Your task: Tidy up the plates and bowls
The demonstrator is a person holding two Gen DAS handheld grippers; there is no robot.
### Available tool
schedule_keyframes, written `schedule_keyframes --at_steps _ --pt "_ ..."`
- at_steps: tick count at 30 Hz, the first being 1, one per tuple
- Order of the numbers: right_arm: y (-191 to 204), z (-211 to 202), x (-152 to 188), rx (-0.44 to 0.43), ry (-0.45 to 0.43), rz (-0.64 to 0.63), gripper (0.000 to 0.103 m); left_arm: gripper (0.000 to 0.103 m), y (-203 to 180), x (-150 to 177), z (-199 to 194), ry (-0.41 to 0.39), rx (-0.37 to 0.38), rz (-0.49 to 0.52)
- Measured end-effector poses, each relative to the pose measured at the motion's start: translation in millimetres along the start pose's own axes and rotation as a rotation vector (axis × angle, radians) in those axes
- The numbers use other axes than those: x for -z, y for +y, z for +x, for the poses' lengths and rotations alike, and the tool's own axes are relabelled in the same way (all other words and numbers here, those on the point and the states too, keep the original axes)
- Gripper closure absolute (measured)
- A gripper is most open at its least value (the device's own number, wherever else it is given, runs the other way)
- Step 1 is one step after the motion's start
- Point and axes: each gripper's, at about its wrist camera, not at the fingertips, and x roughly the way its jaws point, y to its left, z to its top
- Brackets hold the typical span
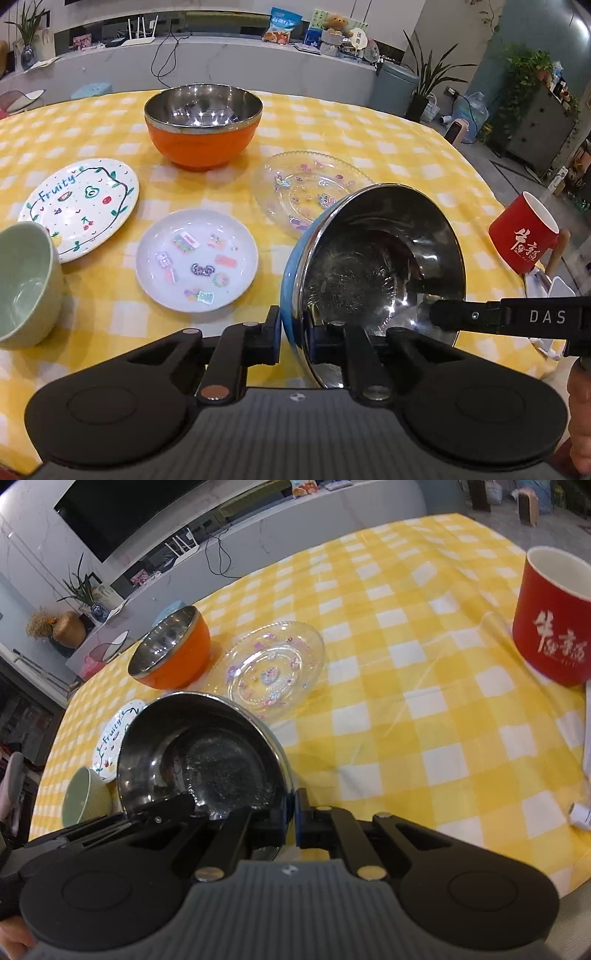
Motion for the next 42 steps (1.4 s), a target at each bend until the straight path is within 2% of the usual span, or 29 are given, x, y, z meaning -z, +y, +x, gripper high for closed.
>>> schedule_keyframes --at_steps 5,8,10,13,17,21,26,32,36,42 --pt "14.7 -18.0 -1.9 -0.054 0.010 0.003 0.101 0.087 8.4 -2.2 -33.7 0.010 -0.005 0.008" --pt "32.8 -31.8 7.6 -0.090 0.041 -0.028 0.100 0.088 23.3 -6.8 -59.4 0.068 -0.014 -0.040" --pt "43.6 -38.4 18.4 -0.127 0.063 -0.039 0.100 0.089 30.6 -5.2 -77.3 0.076 -0.035 -0.029" --pt "57.3 -37.3 33.3 -0.165 0.132 -0.038 0.099 0.089 47.6 -0.3 -90.7 0.149 -0.059 -0.040" --pt "76.0 -19.8 50.0 -0.185 0.224 -0.034 0.097 0.090 80.1 2.5 -90.1 0.215 -0.066 -0.116" --pt "97.7 2.7 60.3 -0.165 0.279 -0.054 0.097 0.091 107.6 2.9 -81.4 0.240 -0.087 -0.193" --pt "113.3 36.5 61.9 -0.144 0.354 -0.038 0.096 0.093 133.8 5.3 -69.8 0.263 -0.151 -0.266" --pt "127.6 49.4 41.7 -0.134 0.315 -0.033 0.093 0.091 158.4 4.3 -53.5 0.289 -0.127 -0.360" --pt "134.1 53.0 31.2 -0.081 0.266 -0.090 0.096 0.092 158.3 3.0 -50.5 0.274 -0.102 -0.368" --pt "130.4 57.5 24.6 -0.065 0.221 -0.092 0.096 0.089 153.7 1.8 -49.2 0.221 -0.085 -0.336"
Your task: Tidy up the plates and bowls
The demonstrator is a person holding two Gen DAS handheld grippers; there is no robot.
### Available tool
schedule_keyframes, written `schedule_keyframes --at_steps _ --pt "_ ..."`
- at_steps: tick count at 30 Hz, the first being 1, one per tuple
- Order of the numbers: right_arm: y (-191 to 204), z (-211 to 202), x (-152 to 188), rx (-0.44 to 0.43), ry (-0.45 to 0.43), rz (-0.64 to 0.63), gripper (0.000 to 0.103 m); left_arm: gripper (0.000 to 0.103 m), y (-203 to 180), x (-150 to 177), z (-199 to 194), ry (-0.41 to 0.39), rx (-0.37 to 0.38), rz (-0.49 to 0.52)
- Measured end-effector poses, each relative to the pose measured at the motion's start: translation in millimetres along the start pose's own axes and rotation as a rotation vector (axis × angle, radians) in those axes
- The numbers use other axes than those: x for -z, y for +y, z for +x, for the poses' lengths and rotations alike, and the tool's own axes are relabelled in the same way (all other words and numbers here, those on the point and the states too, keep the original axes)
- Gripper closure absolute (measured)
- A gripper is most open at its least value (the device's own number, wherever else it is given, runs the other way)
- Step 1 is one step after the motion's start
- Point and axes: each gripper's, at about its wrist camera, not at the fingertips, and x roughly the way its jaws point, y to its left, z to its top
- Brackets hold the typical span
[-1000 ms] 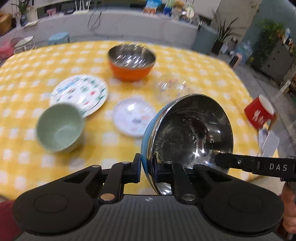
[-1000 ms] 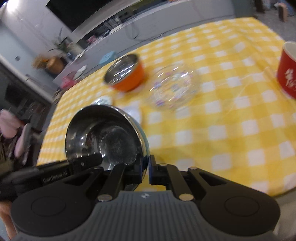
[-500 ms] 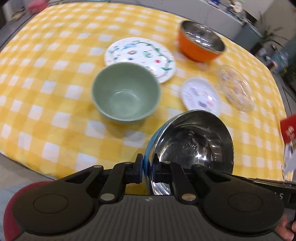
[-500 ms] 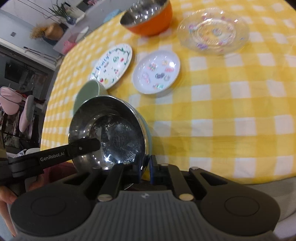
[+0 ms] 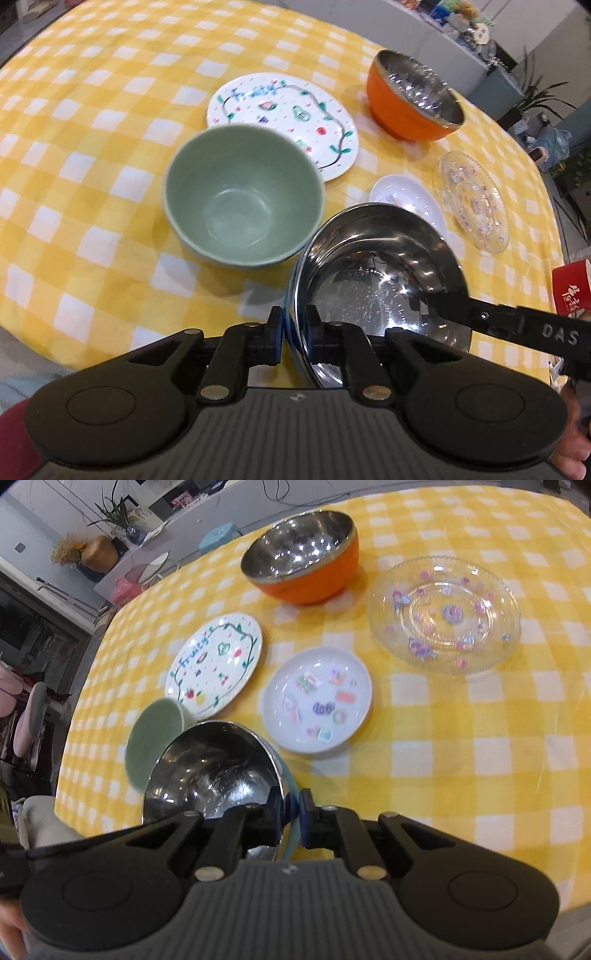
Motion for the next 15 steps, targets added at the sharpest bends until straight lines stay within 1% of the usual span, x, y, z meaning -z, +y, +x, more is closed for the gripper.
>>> schedule_keyframes --at_steps 1,2,3,4,5,6,7,8,9,10,11,12,13,15 --pt "0.2 0.2 0.5 0.002 -0.005 -0.002 0.096 0.088 -0.4 1.3 -4.3 -0.026 0.002 0.007" --pt "0.5 -1.4 2.1 0.004 -0.008 -0.011 0.091 0.080 -0.3 3.2 -10.2 -0.061 0.004 0.013" --pt "1.3 -4.1 4.1 0.009 -0.021 -0.020 0.089 0.075 -0.3 5.6 -16.8 -0.099 0.011 0.018" --pt "1.7 -9.2 6.6 0.016 -0.040 -0.030 0.088 0.060 -0.2 8.2 -24.4 -0.138 0.023 0.022" --pt "2.0 -15.3 8.9 0.026 -0.059 -0.041 0.075 0.045 0.0 10.5 -31.2 -0.172 0.035 0.022" --pt "2.5 -20.6 9.5 0.039 -0.077 -0.051 0.052 0.039 0.0 13.0 -38.1 -0.208 0.047 0.022" --pt "1.7 -28.0 10.4 0.052 -0.099 -0.055 0.042 0.032 -0.5 15.9 -45.1 -0.243 0.057 0.023" --pt "0.3 -36.4 11.1 0.059 -0.127 -0.058 0.032 0.029 -2.4 18.9 -52.5 -0.271 0.067 0.027" --pt "-1.3 -45.6 11.4 0.063 -0.156 -0.063 0.031 0.028 -4.9 19.7 -58.1 -0.288 0.076 0.037" --pt "-2.9 -54.7 10.8 0.067 -0.181 -0.067 0.031 0.024 -8.5 20.5 -64.0 -0.300 0.085 0.052" --pt "-4.8 -64.6 10.0 0.070 -0.213 -0.071 0.026 0.022 -12.9 19.2 -68.2 -0.309 0.089 0.067" --pt "-6.9 -74.0 9.0 0.074 -0.255 -0.072 0.018 0.022 -17.9 18.0 -72.9 -0.320 0.089 0.083" --pt "-9.1 -82.5 8.5 0.077 -0.300 -0.075 0.015 0.022 -22.7 16.9 -78.1 -0.338 0.086 0.099" --pt "-14.0 -98.8 6.3 0.095 -0.390 -0.079 0.015 0.018 -32.6 16.1 -87.0 -0.389 0.071 0.134"
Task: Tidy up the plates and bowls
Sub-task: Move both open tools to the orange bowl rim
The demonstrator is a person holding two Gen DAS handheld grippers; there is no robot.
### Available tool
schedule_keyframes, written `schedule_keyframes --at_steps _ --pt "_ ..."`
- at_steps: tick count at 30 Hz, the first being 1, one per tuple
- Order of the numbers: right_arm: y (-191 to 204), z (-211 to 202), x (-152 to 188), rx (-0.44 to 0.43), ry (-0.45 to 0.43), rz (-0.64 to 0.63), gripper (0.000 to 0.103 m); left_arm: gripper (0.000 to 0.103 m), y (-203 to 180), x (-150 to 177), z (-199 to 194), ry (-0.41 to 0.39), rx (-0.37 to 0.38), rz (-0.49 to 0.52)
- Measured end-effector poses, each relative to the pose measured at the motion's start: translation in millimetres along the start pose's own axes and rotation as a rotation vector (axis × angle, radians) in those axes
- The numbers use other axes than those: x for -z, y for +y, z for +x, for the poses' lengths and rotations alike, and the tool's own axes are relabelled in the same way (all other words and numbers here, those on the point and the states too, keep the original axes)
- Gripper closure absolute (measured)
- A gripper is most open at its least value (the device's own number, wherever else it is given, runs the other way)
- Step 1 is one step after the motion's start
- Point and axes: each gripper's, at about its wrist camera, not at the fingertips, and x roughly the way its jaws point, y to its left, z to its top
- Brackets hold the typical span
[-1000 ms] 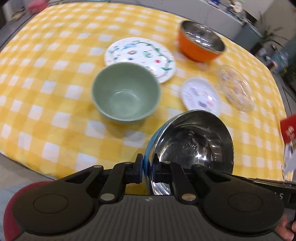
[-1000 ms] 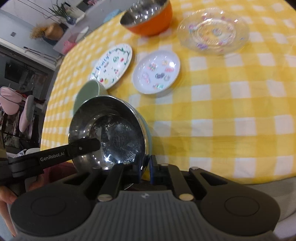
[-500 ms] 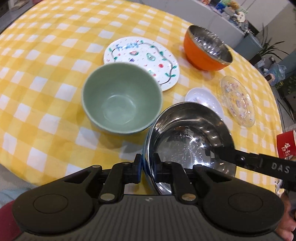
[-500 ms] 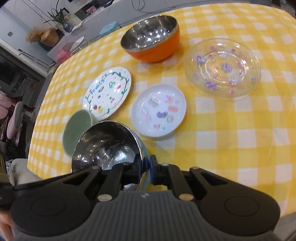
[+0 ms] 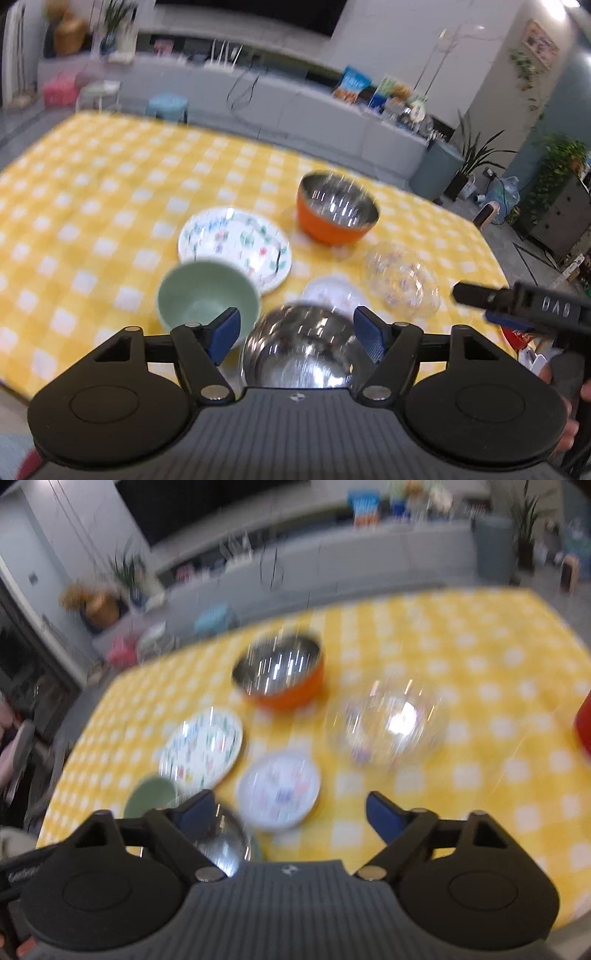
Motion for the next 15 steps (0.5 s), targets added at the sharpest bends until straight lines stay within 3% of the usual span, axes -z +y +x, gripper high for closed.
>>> schedule_keyframes --at_steps 2,5,7,10,13,15 --pt "-9.3 -11.2 -10.3 0.019 -0.056 0.031 0.015 0.017 -8.9 -6.8 -1.7 -0.040 -0.020 0.044" --pt "-24.7 -15.5 -32.9 0.029 -0.052 0.072 0.009 0.017 -19.9 -26.1 8.1 -0.018 -0.048 0.094" --pt "-29.3 -11.8 -49.0 0.106 -0.029 0.053 0.008 0.017 -23.9 -41.1 16.0 -0.019 -0.061 0.084" --pt "-34.9 -4.1 -64.6 0.142 -0.024 0.034 0.008 0.017 -27.4 -66.1 35.9 -0.031 -0.057 0.060" --pt "-41.8 11.5 -76.1 0.065 -0.031 0.073 0.009 0.017 -30.2 -88.8 62.6 -0.001 -0.048 0.079" --pt "-44.7 28.3 -82.8 -0.003 -0.037 0.116 0.021 0.023 -31.0 -99.7 81.0 0.024 -0.065 0.080"
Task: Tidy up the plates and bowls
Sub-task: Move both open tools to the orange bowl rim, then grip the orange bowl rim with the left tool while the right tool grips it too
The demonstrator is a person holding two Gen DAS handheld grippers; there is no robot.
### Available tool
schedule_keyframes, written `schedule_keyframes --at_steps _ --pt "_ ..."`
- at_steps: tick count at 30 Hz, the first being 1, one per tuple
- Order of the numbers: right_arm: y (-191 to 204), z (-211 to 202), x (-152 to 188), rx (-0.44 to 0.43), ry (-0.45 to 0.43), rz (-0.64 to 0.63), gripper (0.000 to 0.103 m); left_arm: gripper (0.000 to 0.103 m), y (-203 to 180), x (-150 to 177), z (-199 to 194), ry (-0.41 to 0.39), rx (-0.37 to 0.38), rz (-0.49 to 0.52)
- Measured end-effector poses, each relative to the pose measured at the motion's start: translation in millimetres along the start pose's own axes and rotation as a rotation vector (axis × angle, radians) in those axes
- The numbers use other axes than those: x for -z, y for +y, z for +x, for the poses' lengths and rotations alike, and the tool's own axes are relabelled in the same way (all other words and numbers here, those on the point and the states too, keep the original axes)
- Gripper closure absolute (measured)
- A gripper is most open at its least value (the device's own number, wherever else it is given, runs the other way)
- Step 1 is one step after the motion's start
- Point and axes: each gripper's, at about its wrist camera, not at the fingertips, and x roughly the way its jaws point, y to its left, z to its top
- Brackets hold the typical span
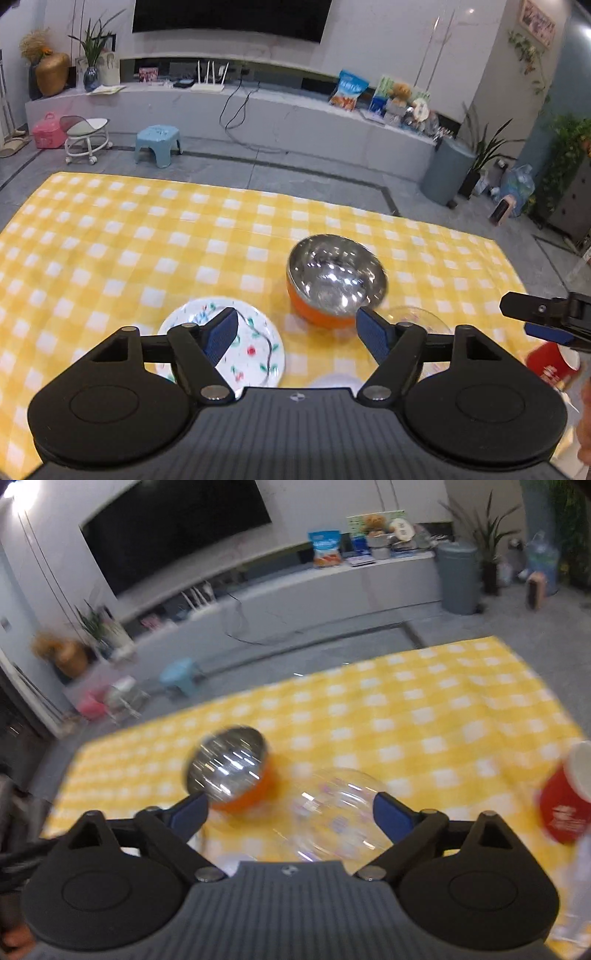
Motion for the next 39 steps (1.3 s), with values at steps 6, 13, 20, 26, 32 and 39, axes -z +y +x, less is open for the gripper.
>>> schedule_keyframes --at_steps 6,13,20,26,32,39 --pt "-1.1 72.6 -17.1 -0.010 0.068 0.032 0.029 0.028 -1.9 -20.2 58.6 0.076 0.006 0.044" --pt "3.4 152.1 -15.5 0.061 0.129 -0.003 0.039 0.036 9.6 -26.3 112.4 0.120 0.092 0.002" --pt "0.7 204.1 3.0 0.072 0.183 0.077 0.078 0.078 6.1 -16.6 154.0 0.232 0.067 -0.012" --pt "6.5 202.1 11.4 0.088 0.148 0.061 0.089 0.086 -2.4 -13.4 146.6 0.202 0.017 0.020" --pt "3.6 190.0 8.1 0.076 0.144 0.076 0.093 0.089 -13.1 -15.9 126.4 0.156 0.005 0.054" --pt "14.9 135.3 7.1 0.050 0.063 0.058 0.092 0.091 -25.4 -21.9 79.3 0.077 0.025 0.065"
